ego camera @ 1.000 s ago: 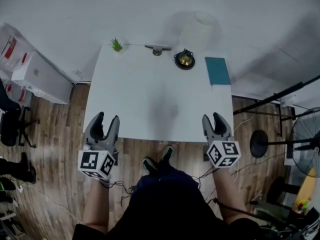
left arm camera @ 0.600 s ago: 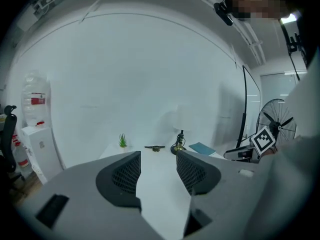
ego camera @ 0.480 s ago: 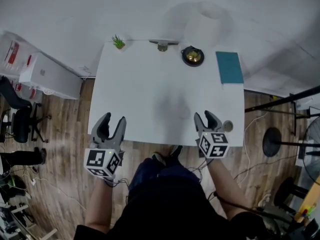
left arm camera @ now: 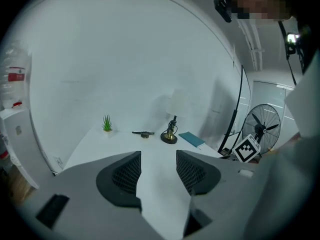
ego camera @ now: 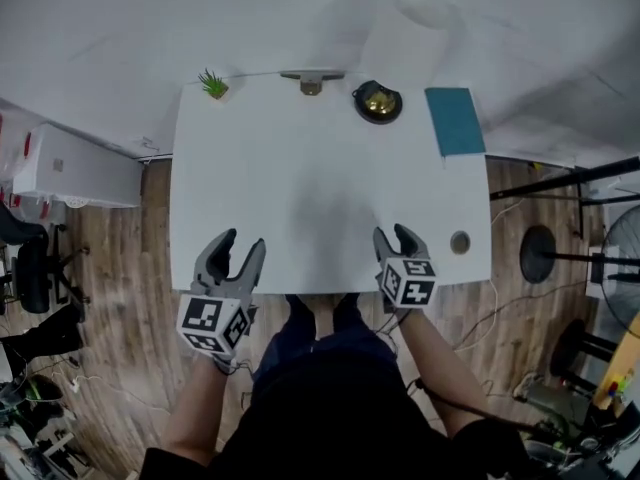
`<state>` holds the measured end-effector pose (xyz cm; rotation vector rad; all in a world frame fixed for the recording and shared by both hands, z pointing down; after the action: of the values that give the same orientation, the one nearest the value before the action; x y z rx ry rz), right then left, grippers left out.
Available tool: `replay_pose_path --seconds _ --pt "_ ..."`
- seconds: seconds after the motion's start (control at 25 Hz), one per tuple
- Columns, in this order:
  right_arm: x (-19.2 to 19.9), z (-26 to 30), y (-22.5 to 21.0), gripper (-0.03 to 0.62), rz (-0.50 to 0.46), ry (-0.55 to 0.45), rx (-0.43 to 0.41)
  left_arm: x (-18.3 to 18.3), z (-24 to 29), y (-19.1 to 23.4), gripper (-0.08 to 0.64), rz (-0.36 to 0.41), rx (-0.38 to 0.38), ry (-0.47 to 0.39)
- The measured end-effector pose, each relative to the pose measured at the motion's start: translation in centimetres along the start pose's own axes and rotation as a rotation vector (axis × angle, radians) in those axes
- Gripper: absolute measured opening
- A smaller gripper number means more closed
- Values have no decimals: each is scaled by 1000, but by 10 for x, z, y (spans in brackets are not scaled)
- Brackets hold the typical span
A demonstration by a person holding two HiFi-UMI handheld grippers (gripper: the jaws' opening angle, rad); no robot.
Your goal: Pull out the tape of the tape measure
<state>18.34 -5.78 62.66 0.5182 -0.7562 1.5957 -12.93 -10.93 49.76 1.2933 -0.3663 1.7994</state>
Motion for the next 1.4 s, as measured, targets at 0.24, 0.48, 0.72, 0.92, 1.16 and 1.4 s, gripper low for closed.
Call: replay_pose_path --seconds 0.24,0.48,0.72,0.92,1.16,1.4 --pt "19 33 16 216 19 75 82 11 10 28 216 -8 39 56" --pt "32 56 17 251 70 142 150 20 -4 47 215 -17 17 83" --pt "34 69 19 270 37 178 192 27 -15 55 213 -28 -6 94" --pt "40 75 20 252 -10 196 198 29 -19 59 213 -43 -8 90" --pt "36 67 16 221 4 195 101 25 -16 52 212 -45 15 85" --pt "20 51 10 221 13 168 42 17 -5 38 206 -45 53 73"
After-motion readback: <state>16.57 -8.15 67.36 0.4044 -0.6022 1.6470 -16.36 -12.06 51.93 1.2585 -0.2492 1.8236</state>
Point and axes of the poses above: the fingertips, and each gripper's own axes: z forward along the fingers, y to its left, x out of its underside, the point moved 5 cm from there along -z, backward along the fingers, and after that the axes turned 2 degrees about x, right-handed, at the moved point
